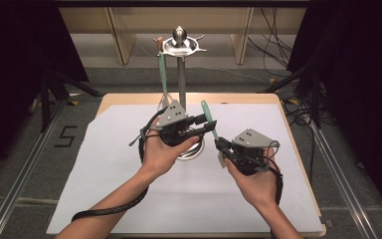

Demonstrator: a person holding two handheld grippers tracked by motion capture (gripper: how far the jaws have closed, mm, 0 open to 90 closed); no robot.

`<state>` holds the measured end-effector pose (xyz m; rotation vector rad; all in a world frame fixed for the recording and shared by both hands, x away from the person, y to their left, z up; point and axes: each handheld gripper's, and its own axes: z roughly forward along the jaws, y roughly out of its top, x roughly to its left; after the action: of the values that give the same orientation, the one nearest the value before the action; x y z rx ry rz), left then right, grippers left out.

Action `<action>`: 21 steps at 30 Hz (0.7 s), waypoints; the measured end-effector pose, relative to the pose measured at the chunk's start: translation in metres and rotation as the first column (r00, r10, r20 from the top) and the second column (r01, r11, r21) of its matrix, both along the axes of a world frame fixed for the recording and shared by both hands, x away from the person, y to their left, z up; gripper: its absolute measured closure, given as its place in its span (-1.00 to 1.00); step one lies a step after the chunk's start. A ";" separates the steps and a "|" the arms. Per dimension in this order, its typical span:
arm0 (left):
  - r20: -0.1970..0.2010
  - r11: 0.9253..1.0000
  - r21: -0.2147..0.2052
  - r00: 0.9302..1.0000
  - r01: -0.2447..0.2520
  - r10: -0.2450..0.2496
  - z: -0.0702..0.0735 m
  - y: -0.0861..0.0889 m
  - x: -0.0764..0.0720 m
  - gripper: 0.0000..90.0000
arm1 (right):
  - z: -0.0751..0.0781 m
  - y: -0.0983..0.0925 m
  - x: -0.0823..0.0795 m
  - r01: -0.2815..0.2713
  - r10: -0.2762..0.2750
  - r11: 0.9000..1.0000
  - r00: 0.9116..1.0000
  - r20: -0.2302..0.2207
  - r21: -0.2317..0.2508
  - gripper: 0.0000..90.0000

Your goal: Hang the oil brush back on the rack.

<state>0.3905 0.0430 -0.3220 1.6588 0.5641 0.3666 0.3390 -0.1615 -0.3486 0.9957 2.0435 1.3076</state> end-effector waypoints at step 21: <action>-0.011 0.998 -0.008 0.998 0.068 -0.068 0.013 0.009 -0.002 0.85 | -0.001 0.007 0.001 -0.045 0.045 0.999 0.999 -0.011 -0.014 0.44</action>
<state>0.3885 0.0516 -0.3089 1.6694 0.5150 0.3051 0.3397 -0.1541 -0.3494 0.9577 2.0914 1.3115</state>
